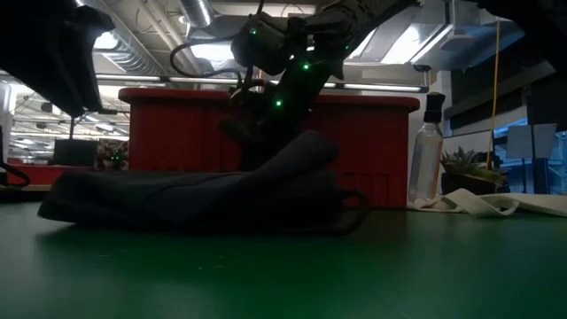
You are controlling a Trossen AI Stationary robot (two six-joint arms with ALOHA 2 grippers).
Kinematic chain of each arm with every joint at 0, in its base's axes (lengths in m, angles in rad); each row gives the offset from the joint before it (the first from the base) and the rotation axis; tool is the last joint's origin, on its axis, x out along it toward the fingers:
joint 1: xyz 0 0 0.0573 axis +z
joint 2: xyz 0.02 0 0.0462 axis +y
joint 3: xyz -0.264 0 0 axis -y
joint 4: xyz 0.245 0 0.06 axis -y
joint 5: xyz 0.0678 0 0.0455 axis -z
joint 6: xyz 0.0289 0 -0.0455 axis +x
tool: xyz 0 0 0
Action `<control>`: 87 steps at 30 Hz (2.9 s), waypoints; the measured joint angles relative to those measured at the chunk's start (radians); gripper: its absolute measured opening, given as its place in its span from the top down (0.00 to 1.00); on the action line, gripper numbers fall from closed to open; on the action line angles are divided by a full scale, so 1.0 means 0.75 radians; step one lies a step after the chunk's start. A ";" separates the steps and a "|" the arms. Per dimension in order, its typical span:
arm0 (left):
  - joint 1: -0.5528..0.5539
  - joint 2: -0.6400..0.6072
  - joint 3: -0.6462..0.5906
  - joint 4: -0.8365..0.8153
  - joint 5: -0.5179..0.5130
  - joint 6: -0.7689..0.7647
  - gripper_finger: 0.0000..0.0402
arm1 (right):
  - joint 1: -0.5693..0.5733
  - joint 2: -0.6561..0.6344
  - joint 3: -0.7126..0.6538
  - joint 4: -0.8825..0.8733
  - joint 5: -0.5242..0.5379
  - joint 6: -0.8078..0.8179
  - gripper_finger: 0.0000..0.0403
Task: Fold Laundry from Bin
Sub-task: Fold the black shorts from the red laundry bin
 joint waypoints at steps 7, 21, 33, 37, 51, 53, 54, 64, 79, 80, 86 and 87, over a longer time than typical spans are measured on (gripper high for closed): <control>0.000 0.000 0.000 0.243 -0.024 0.021 0.67 | 0.000 0.000 0.000 -0.032 -0.001 -0.051 0.72; 0.052 0.093 0.000 0.438 -0.027 0.012 0.67 | 0.017 -0.192 -0.001 -0.106 -0.012 -0.059 0.49; 0.232 0.115 0.000 0.705 -0.049 0.293 0.67 | 0.143 -0.525 0.002 -0.351 0.001 -0.089 0.49; 0.290 0.115 0.000 0.829 -0.047 0.386 0.67 | 0.190 -0.578 0.001 -0.450 -0.002 -0.082 0.49; 0.500 0.226 0.000 1.075 0.017 0.502 0.67 | 0.359 -0.807 -0.028 -0.675 0.215 0.002 0.49; 0.518 0.283 0.000 1.093 0.030 0.503 0.67 | 0.371 -0.814 -0.077 -0.687 0.222 0.030 0.49; 0.526 0.306 0.000 1.096 0.032 0.504 0.67 | 0.370 -0.819 -0.106 -0.683 0.222 0.049 0.49; 0.594 0.408 0.000 1.062 0.199 0.502 0.67 | 0.366 -0.827 -0.392 -0.625 0.183 0.190 0.49; 0.564 0.406 0.005 0.780 0.286 0.415 0.67 | 0.366 -0.819 -0.849 -0.039 0.070 0.315 0.49; 0.558 0.406 0.006 0.766 0.285 0.402 0.67 | 0.366 -0.814 -0.871 0.028 0.070 0.315 0.49; 0.515 0.404 0.007 0.641 0.304 0.345 0.67 | 0.366 -0.731 -0.926 0.285 0.069 0.310 0.49; 0.506 0.401 0.007 0.607 0.306 0.328 0.67 | 0.366 -0.713 -0.926 0.305 0.067 0.310 0.49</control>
